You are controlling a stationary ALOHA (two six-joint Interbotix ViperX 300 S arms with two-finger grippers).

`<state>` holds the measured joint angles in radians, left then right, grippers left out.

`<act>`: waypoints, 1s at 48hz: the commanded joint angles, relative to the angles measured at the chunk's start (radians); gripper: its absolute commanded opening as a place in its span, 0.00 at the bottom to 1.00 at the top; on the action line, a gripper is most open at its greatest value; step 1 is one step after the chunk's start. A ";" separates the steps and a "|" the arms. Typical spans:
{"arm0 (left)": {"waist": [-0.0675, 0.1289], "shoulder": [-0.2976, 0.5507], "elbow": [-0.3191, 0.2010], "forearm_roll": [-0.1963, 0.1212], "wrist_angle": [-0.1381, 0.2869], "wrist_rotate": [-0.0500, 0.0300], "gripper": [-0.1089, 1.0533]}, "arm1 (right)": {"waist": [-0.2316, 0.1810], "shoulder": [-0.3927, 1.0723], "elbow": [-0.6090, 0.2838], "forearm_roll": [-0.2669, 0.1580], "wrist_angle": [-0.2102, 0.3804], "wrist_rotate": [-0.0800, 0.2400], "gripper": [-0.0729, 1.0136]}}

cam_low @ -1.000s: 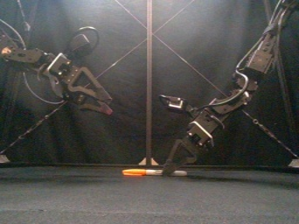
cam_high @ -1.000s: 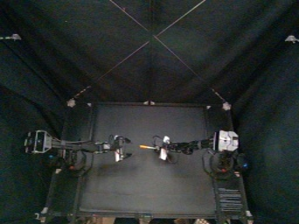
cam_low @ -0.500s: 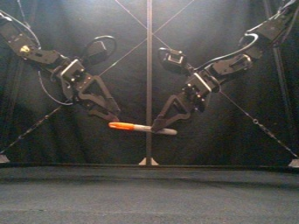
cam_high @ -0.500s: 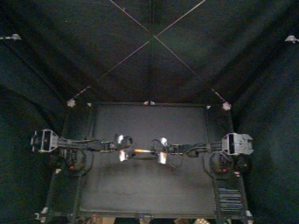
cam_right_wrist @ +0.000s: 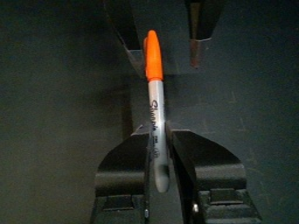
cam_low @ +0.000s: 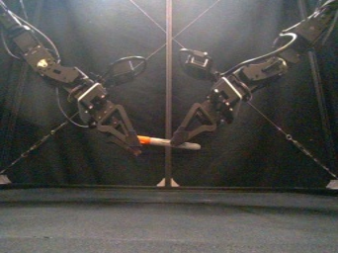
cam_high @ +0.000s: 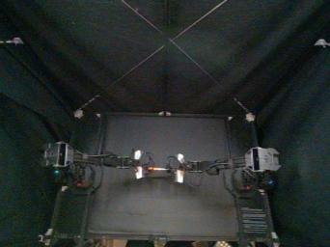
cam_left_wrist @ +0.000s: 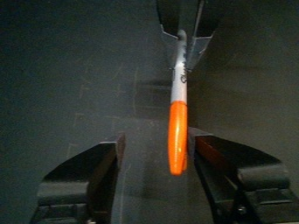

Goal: Uncap the pen

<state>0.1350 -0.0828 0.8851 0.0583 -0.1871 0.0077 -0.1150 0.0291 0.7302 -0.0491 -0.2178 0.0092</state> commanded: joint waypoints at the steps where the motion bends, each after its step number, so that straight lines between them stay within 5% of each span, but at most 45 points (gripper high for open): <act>1: 0.003 -0.005 -0.021 0.005 -0.005 -0.0015 0.62 | 0.002 -0.035 0.003 0.003 -0.003 0.000 0.54; 16: 0.009 -0.035 0.017 0.049 -0.005 -0.0015 0.61 | -0.006 -0.109 0.091 0.023 -0.005 0.000 0.54; 48: 0.008 -0.153 0.127 0.054 0.006 -0.0015 0.61 | -0.038 -0.278 0.235 0.029 -0.005 0.002 0.54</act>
